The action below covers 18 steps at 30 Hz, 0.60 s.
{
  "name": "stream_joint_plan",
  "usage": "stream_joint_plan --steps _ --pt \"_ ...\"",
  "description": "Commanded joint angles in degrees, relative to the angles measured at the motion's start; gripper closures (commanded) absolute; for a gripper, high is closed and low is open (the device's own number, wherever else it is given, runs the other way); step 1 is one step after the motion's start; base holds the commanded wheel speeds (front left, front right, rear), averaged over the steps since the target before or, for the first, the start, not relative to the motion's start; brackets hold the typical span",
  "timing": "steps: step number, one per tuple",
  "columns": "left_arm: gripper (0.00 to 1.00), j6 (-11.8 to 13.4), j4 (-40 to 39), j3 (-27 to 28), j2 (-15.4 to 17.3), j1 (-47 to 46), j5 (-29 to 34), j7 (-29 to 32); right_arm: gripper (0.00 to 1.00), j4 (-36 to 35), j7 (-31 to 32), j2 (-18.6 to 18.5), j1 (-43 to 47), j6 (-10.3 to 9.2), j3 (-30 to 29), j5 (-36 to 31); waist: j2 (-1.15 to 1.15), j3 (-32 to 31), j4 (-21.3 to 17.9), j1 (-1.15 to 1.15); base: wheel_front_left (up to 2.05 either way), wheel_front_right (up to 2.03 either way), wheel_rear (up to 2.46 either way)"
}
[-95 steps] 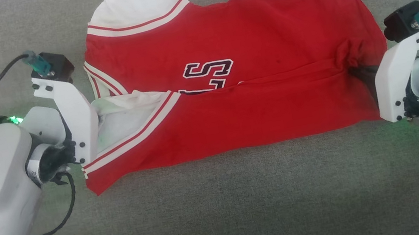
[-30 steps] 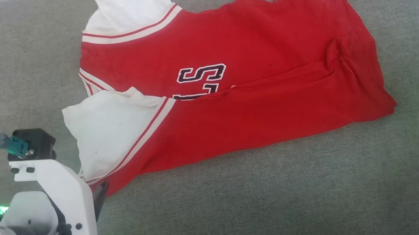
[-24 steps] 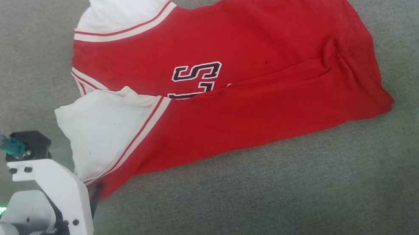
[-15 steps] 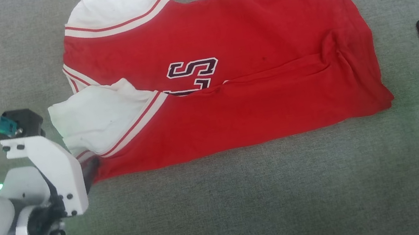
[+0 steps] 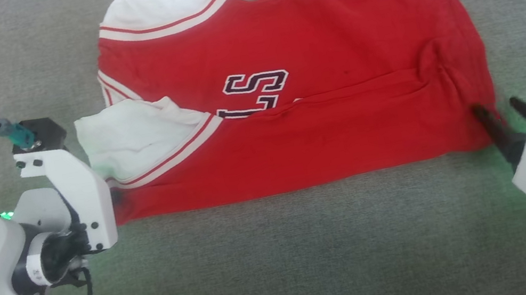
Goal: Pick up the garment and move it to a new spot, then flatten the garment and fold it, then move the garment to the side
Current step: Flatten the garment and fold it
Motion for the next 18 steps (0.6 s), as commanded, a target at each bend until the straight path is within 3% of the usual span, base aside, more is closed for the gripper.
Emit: stream_joint_plan --steps 1,8,9,10,11,18 --pt "1.00 -0.5 1.3 -2.0 -1.6 1.6 -0.2 0.6 0.00 0.8 2.2 -0.3 -1.1 -0.06 0.2 -0.3 0.00 0.0 0.5 0.00 0.00 0.00 0.00" --pt "1.00 -1.9 2.1 -2.3 -3.9 0.7 -0.5 -0.7 0.00 6.5 14.5 -0.1 -3.0 -0.04 2.9 -1.9 0.00 0.1 2.1 0.00 0.00 0.00 0.00" --pt "1.00 -2.1 2.4 -2.4 -4.1 0.5 -0.5 -0.7 0.36 7.3 16.7 0.0 -2.9 -0.04 3.0 -2.5 0.00 0.1 2.2 0.00 0.00 0.00 0.00" --pt "1.00 -2.3 2.6 -2.6 -4.3 0.3 -0.3 -0.9 0.63 8.1 19.1 0.1 -2.7 -0.04 3.1 -2.9 0.00 0.0 2.4 0.00 0.00 0.00 0.00" --pt "1.00 -2.5 2.8 -2.6 -4.5 0.2 -0.2 -1.2 1.00 8.5 21.3 0.3 -2.6 -0.04 3.5 -2.6 0.00 0.0 2.6 0.00 0.00 0.00 0.00" --pt "1.00 -3.4 3.9 -2.2 -4.8 -0.2 -1.0 -1.5 1.00 4.9 29.9 -1.1 -3.5 -0.04 2.7 -2.9 0.00 -0.5 3.1 0.00 0.00 0.00 0.00"
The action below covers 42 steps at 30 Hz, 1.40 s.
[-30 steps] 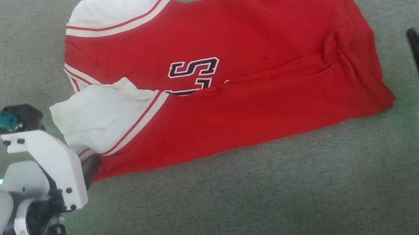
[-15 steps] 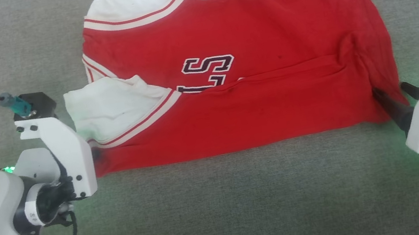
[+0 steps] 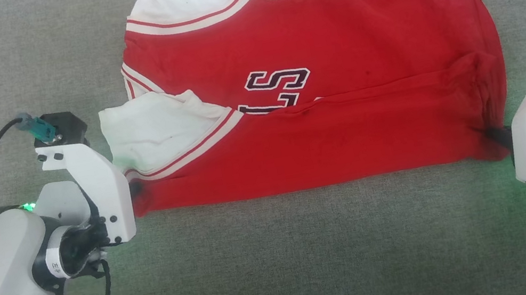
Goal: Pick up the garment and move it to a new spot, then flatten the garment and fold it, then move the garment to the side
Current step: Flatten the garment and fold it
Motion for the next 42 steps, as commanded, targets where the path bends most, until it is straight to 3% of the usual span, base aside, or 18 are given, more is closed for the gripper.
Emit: stream_joint_plan --steps 1,8,17,25,33,34,36,37,38,39,40,42 --pt "1.00 -0.3 0.7 -1.2 -0.7 1.2 -1.0 1.0 1.00 1.0 2.3 0.4 2.4 0.00 0.3 0.1 0.00 -0.2 0.0 0.00 0.00 0.00 0.00" --pt "1.00 2.0 -2.7 -0.5 2.1 1.5 -1.0 3.5 1.00 -3.5 6.2 -2.1 1.3 -0.04 -1.9 1.1 0.00 -1.8 0.3 0.00 0.00 0.00 0.00" --pt "1.00 7.6 -14.6 0.7 8.3 5.8 -1.0 6.3 1.00 -9.9 11.3 -5.3 4.3 -0.05 -4.2 2.6 0.00 -3.6 1.0 0.00 0.00 0.00 0.00" --pt "1.00 12.3 -22.6 0.4 11.8 13.7 -1.5 5.7 1.00 -14.2 14.1 -4.8 10.5 -0.06 -6.1 3.4 0.00 -4.0 1.6 0.00 0.00 0.00 0.00" --pt "1.00 11.0 -18.3 -0.4 9.3 16.7 -2.5 3.3 1.00 -12.3 11.0 -2.3 12.2 -0.05 -5.7 3.0 0.00 -3.7 1.2 0.00 0.00 0.00 0.00" --pt "0.91 10.5 -17.3 -0.5 8.7 16.7 -2.7 3.0 1.00 -11.4 10.4 -1.9 12.1 -0.05 -5.4 3.0 0.00 -3.8 1.0 0.00 0.00 0.00 0.00" --pt "0.51 9.7 -15.2 -0.9 8.0 16.1 -2.3 2.3 1.00 -9.9 8.9 -1.1 11.6 -0.05 -5.0 3.1 0.00 -4.0 0.8 0.00 0.00 0.00 0.00" --pt "0.18 9.1 -14.3 -1.0 7.5 15.8 -2.3 2.0 0.85 -9.1 8.2 -0.8 11.4 -0.05 -4.6 2.9 0.00 -4.2 0.7 0.00 0.00 0.00 0.00" --pt "0.00 8.8 -13.7 -1.0 7.2 15.5 -2.4 1.8 0.65 -8.5 7.5 -0.6 11.3 -0.05 -4.4 2.8 0.00 -4.5 0.6 0.00 0.00 0.00 0.00" --pt "0.00 8.5 -13.1 -1.0 7.2 15.2 -2.3 1.7 0.50 -7.9 6.7 -0.5 11.1 -0.05 -4.0 2.9 0.00 -4.8 0.5 0.00 0.00 0.00 0.00" --pt "0.00 8.4 -12.8 -0.7 7.3 14.9 -2.4 1.7 0.02 -7.5 6.3 -0.4 11.0 -0.04 -3.8 3.1 0.00 -5.1 0.4 0.00 0.00 0.00 0.00" --pt "0.00 8.3 -13.0 -0.2 8.0 14.2 -2.1 1.6 0.00 -7.4 5.2 -0.6 10.9 -0.04 -3.5 3.3 0.00 -6.0 0.1 0.00 0.00 0.00 0.00"
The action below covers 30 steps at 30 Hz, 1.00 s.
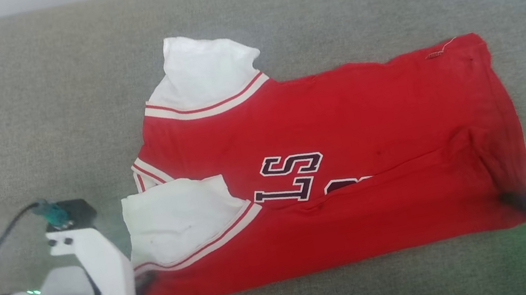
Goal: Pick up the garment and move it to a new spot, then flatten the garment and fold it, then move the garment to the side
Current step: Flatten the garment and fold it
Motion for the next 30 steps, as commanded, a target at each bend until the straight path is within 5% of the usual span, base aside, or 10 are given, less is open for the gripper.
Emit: stream_joint_plan --steps 1,8,16,24,30 --pt "0.00 0.1 -0.1 0.6 0.8 -0.9 0.5 -0.3 0.00 -0.1 -0.7 -0.1 -0.5 -0.10 0.0 0.3 0.00 -0.8 -0.4 0.00 0.00 0.00 0.00" --pt "0.00 0.8 -3.7 2.8 4.4 -3.2 1.0 0.7 0.00 -3.0 -4.4 0.2 -0.5 -0.09 -1.6 0.4 0.00 -3.2 -2.1 0.00 0.00 0.00 0.00" --pt "0.00 -1.1 -2.7 4.6 5.3 -9.2 3.0 0.1 0.00 -5.3 -14.2 2.5 -3.9 -0.09 -2.3 0.2 0.00 -3.8 -6.0 0.00 0.00 0.00 0.00" --pt "0.00 -8.5 7.7 4.4 1.8 -21.3 6.8 -3.7 0.00 -5.0 -31.1 4.5 -9.5 -0.07 1.5 -1.5 0.00 -0.2 -12.6 0.00 0.00 0.00 0.00" --pt "0.00 -12.9 16.4 4.3 -0.4 -28.3 8.4 -5.8 0.00 -3.2 -36.2 5.6 -11.0 -0.07 4.9 -0.7 0.00 2.7 -16.1 0.00 0.00 0.00 0.00"
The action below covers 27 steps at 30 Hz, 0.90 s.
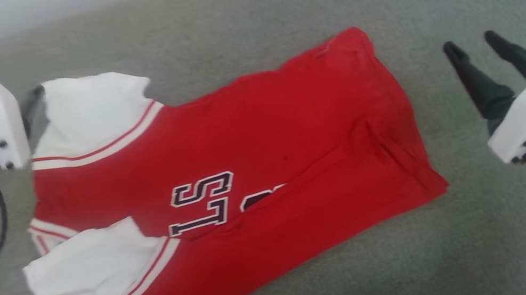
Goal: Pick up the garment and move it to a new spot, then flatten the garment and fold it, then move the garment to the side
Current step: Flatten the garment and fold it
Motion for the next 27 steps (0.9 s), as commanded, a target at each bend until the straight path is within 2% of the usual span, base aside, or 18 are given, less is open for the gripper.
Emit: stream_joint_plan --steps 1,8,14,19,20,21,23,25,27 --pt "0.00 -0.9 2.4 0.0 -0.8 -1.9 0.5 -0.4 0.00 0.6 -1.0 0.6 -0.6 -0.02 0.7 0.5 0.00 2.5 -2.5 0.00 0.00 0.00 0.00" --pt "0.00 -4.2 15.0 -1.8 -3.6 -9.2 2.0 1.4 0.00 2.2 -3.6 1.0 -2.0 -0.02 3.2 2.0 0.00 6.5 -5.2 0.00 0.00 0.00 0.00" --pt "0.00 -3.8 24.8 -3.6 -5.8 -12.6 2.9 4.3 0.00 2.7 -3.7 0.7 -3.5 -0.02 4.2 2.8 0.00 8.8 -5.6 0.00 0.00 0.00 0.00" --pt "0.00 -3.7 31.1 -4.4 -9.0 -12.7 1.2 7.8 0.00 3.2 -1.6 0.3 -4.9 -0.02 4.8 3.5 0.00 10.0 -4.8 0.00 0.00 0.00 0.00" --pt "0.83 -3.6 32.2 -4.5 -9.7 -12.6 0.8 8.8 0.00 3.4 -0.8 0.1 -5.3 -0.02 4.9 3.6 0.00 10.2 -4.5 0.00 0.00 0.00 0.00" --pt "1.00 -3.0 33.2 -4.6 -10.3 -12.6 0.4 10.1 0.00 3.8 0.1 -0.1 -5.8 -0.02 5.1 3.6 0.00 10.4 -4.2 0.00 0.00 0.00 0.00" --pt "1.00 -3.0 33.7 -4.8 -11.2 -13.9 1.0 10.2 0.00 4.7 2.1 -0.2 -7.2 -0.02 5.6 4.3 0.00 10.8 -3.5 0.00 0.00 0.00 0.00" --pt "1.00 -4.2 33.2 -5.1 -12.1 -15.8 1.7 8.9 0.00 5.7 3.7 0.1 -9.1 -0.02 5.7 5.3 0.00 11.3 -2.8 0.00 0.00 0.00 0.00" --pt "1.00 -5.0 33.1 -5.5 -13.1 -17.2 2.0 8.0 0.00 7.2 5.6 -1.2 -11.3 -0.02 5.9 5.2 0.00 11.7 -1.6 0.00 0.00 0.00 0.00"
